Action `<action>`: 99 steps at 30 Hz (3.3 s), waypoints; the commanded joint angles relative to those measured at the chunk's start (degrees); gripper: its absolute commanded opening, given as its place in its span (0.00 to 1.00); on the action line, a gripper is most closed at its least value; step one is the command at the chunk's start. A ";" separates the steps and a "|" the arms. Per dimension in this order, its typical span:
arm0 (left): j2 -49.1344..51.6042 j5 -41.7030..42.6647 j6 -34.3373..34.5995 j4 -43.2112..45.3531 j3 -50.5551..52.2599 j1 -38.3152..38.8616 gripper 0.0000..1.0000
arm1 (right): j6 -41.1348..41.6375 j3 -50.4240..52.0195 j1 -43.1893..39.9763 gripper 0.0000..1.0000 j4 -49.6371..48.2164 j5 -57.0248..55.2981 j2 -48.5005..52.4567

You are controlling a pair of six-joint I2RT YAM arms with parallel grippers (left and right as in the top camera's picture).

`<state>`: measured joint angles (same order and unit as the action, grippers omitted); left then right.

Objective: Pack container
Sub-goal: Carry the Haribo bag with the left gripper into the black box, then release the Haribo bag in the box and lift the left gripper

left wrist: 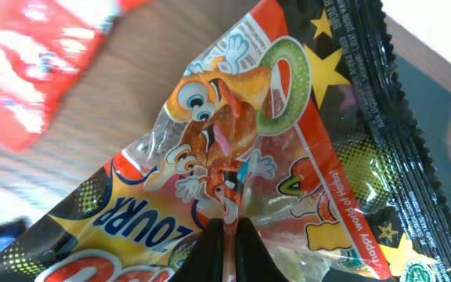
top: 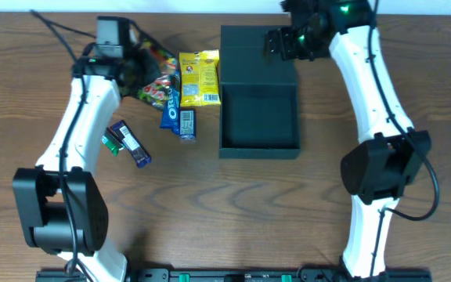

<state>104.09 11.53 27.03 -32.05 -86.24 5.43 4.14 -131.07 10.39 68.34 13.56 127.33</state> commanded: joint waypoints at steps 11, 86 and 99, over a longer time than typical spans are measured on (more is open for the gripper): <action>-2.54 0.09 15.19 7.23 -0.20 16.02 0.06 | 8.02 -0.20 -13.68 0.96 1.97 -0.04 -2.08; 8.35 -8.76 46.64 10.14 -0.20 31.54 0.95 | 3.06 -0.17 -22.21 0.99 4.76 0.17 -2.08; 3.98 -21.84 18.64 14.12 -0.20 27.08 0.65 | 0.17 -0.17 -17.70 0.25 7.45 0.46 -2.08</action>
<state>111.63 -4.14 57.32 -17.98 -86.15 34.20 6.28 -131.07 -9.98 75.55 13.43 127.33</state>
